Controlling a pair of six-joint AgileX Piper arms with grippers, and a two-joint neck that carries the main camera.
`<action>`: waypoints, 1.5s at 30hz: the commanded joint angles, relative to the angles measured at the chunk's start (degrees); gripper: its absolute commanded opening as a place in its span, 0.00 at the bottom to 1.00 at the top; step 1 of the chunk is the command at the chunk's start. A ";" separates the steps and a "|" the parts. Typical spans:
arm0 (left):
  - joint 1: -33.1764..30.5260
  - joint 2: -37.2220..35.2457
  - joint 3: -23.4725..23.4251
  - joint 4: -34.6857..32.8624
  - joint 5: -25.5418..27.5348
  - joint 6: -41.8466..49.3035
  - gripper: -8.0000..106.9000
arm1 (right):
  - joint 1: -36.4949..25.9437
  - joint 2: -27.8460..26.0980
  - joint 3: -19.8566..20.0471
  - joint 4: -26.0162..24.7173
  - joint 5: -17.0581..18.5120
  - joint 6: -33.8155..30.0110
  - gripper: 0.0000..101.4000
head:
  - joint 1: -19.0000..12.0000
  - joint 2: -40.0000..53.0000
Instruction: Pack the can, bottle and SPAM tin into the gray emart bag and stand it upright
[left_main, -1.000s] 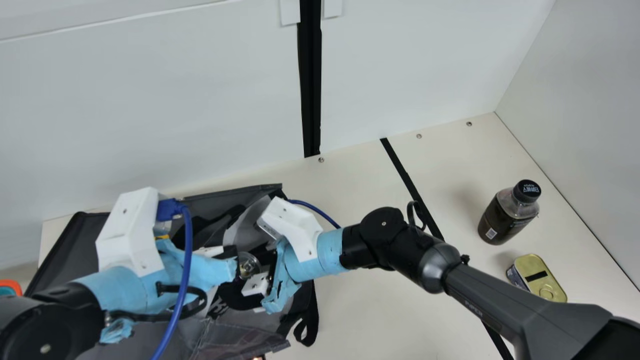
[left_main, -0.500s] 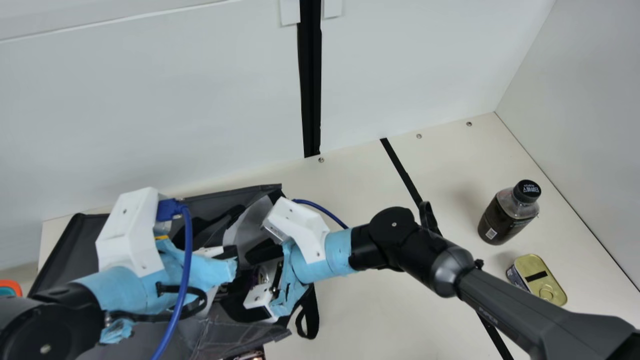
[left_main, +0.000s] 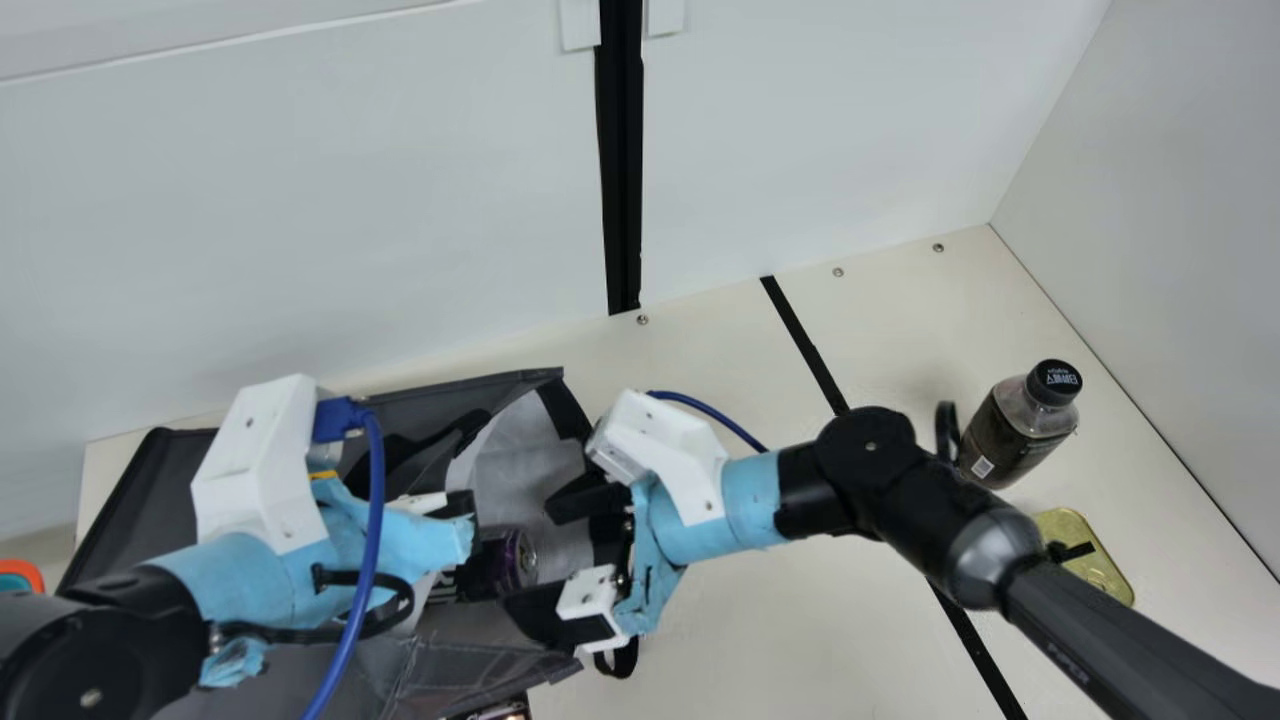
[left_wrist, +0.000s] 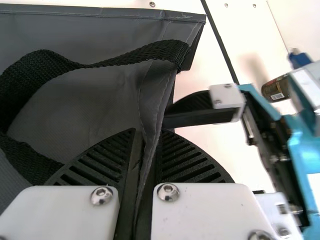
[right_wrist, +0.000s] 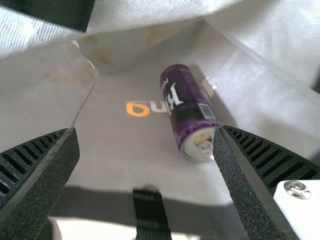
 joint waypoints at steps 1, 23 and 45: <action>0.00 0.00 0.00 0.00 0.00 0.00 0.00 | -2.04 -0.92 0.30 -0.97 1.44 0.26 0.94 | -1.30 -0.05; 0.00 0.00 0.00 0.00 0.00 0.00 0.00 | -19.44 -10.24 0.43 -8.98 11.53 1.95 0.94 | -1.30 -0.05; 0.00 0.00 0.00 0.00 0.00 0.00 0.00 | -28.94 -20.35 -2.47 -24.25 0.51 17.92 0.94 | -1.30 -0.05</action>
